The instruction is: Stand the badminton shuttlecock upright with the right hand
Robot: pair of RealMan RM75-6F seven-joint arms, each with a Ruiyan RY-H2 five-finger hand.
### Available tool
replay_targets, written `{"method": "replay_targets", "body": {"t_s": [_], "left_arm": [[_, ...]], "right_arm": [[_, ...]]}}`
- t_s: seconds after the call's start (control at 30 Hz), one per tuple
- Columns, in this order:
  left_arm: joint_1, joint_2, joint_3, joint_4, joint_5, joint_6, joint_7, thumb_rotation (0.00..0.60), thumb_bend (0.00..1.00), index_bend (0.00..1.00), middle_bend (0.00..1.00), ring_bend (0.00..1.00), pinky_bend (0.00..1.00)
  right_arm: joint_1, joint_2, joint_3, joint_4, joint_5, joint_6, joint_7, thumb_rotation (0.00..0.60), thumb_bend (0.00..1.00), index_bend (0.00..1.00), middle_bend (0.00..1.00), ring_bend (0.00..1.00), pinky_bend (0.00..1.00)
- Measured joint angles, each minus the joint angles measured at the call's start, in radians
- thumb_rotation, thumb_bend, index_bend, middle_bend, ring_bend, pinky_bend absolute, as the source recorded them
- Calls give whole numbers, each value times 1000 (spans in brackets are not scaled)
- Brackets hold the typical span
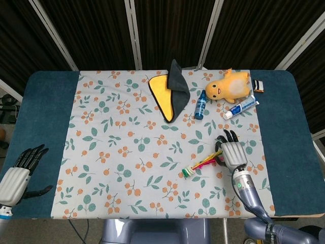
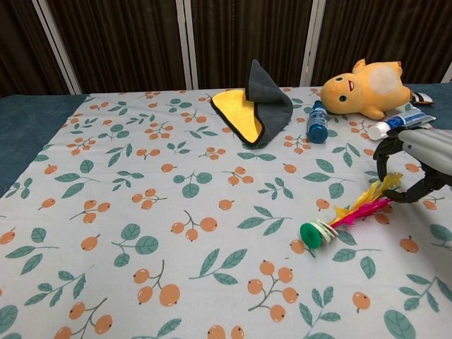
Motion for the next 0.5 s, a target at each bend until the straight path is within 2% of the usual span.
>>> {"method": "replay_targets", "body": {"t_s": [0.23, 0.5], "left_arm": [[0, 1, 0, -2, -4, -3, -1, 599, 193, 0, 0, 0, 0], [0, 1, -1, -3, -5, -3, -1, 600, 193, 0, 0, 0, 0]], "right_arm": [[-1, -7, -6, 2, 3, 5, 7, 600, 362, 589, 256, 0, 0], [-3, -7, -10, -5, 7, 12, 8, 600, 386, 614, 265, 0, 0]]}}
